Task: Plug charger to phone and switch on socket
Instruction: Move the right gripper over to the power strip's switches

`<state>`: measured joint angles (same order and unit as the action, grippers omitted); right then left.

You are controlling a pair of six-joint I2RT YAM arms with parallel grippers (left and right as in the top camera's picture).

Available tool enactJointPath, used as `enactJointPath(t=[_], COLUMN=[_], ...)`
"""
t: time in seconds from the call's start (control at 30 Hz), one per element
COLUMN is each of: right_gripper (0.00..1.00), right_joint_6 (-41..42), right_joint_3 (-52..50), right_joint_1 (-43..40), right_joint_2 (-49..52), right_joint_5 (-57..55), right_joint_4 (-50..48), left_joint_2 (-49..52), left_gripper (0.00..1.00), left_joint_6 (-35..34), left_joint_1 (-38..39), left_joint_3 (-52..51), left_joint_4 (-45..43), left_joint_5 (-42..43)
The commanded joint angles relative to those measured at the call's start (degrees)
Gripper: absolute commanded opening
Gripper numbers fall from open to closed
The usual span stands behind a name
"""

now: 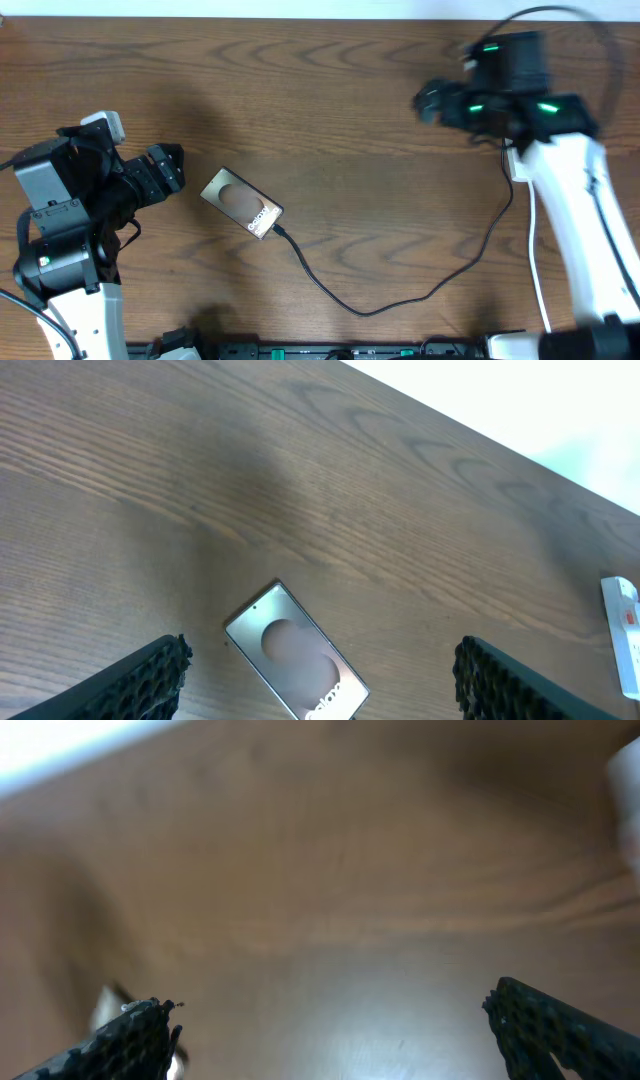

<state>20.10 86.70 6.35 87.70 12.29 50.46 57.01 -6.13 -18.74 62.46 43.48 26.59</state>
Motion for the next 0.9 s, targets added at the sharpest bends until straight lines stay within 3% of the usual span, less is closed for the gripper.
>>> enactJointPath(t=[0.0, 0.27, 0.53, 0.73, 0.87], right_gripper=[0.99, 0.99, 0.99, 0.99, 0.99], right_joint_6=[-1.22, -8.33, -18.05, -30.60, -34.01], right_joint_3=[1.55, 1.55, 1.55, 1.55, 1.55], right_joint_1=[-6.69, -25.40, -43.17, -47.56, -47.50], right_joint_2=[-6.01, -7.45, 4.02, 13.70, 19.15], right_joint_5=[0.59, 14.32, 35.17, 44.94, 44.59], right_joint_4=[-0.37, -0.09, -0.94, -0.98, -1.18], left_joint_2=[0.22, 0.22, 0.22, 0.22, 0.22], left_gripper=[0.86, 0.86, 0.86, 0.86, 0.86], left_joint_6=[0.55, 0.55, 0.55, 0.55, 0.55], left_joint_1=[-0.13, -0.13, -0.13, -0.13, -0.13], left_joint_3=[0.87, 0.87, 0.87, 0.87, 0.87], left_joint_4=[0.04, 0.04, 0.04, 0.04, 0.04], left_joint_5=[-0.74, -0.74, -0.74, -0.74, -0.74])
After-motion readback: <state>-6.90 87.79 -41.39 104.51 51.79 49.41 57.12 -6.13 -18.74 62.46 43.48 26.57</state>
